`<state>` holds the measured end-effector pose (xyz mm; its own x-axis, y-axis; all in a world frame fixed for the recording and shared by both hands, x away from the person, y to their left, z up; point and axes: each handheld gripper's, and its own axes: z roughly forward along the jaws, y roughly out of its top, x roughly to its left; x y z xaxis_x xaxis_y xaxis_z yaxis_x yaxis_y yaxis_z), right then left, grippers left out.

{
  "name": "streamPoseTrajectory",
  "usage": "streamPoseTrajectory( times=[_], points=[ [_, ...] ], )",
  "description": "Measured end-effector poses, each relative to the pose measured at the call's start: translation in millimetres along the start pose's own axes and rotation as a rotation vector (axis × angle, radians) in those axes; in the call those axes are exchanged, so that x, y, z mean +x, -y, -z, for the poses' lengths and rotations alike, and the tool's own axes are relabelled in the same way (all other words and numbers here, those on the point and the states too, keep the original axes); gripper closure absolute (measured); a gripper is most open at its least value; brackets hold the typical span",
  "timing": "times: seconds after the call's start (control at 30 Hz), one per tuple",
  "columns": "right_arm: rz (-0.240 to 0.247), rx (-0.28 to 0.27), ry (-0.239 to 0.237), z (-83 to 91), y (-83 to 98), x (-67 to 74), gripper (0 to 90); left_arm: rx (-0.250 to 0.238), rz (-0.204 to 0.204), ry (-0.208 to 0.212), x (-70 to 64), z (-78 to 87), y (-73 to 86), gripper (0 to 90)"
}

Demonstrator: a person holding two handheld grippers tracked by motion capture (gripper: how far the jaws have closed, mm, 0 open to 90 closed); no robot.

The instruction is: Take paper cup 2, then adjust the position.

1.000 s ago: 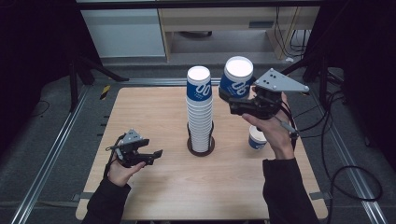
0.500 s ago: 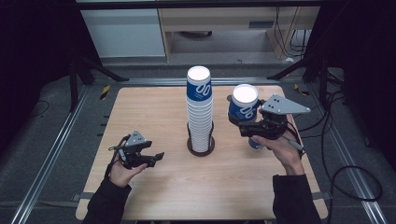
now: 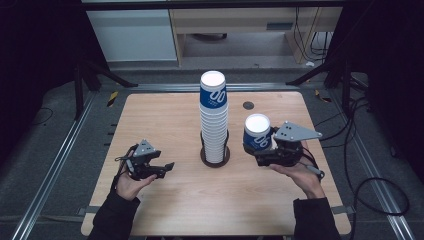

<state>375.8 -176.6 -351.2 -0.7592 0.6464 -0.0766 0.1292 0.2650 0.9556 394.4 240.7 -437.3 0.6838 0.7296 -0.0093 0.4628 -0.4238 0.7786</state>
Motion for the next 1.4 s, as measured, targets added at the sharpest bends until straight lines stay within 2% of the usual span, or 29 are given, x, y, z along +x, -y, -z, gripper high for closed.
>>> streamPoseTrajectory(
  times=[0.03,0.1,0.3,0.5,0.73,0.8,0.87,1.03,1.23,1.4],
  points=[
    [0.000,0.000,-0.014,-1.1,3.2,1.1,19.5,-0.004,-0.001,-0.002,-0.6,0.1,-0.1,28.9],
    [0.001,0.003,-0.041,-2.8,8.4,2.6,19.5,-0.004,-0.005,0.029,-1.0,0.1,-0.3,33.8],
    [0.023,0.028,-0.104,-8.6,18.0,7.0,19.4,-0.002,-0.026,0.053,-4.9,-1.0,-1.4,36.1],
    [0.030,0.054,-0.140,-13.8,27.8,10.6,19.3,-0.028,-0.036,0.075,-7.9,1.7,-3.4,41.5],
    [0.039,0.091,-0.163,-20.6,34.2,13.5,19.2,-0.052,-0.036,0.061,-10.3,4.4,-4.9,43.5],
    [0.045,0.096,-0.182,-24.5,38.9,16.7,19.2,-0.074,-0.055,0.038,-11.8,6.3,-6.6,43.0],
    [0.064,0.118,-0.194,-28.0,42.6,20.0,19.2,-0.073,-0.039,0.081,-13.8,7.5,-7.5,46.5],
    [0.077,0.155,-0.228,-38.1,48.8,25.5,19.2,-0.070,-0.064,0.086,-19.3,7.3,-9.7,43.3],
    [0.087,0.179,-0.261,-49.6,52.9,31.3,19.2,-0.077,-0.068,0.063,-22.2,8.9,-11.2,41.0],
    [0.103,0.195,-0.286,-62.8,53.3,38.2,19.3,-0.089,-0.077,0.076,-26.8,9.8,-13.7,37.5]
  ],
)
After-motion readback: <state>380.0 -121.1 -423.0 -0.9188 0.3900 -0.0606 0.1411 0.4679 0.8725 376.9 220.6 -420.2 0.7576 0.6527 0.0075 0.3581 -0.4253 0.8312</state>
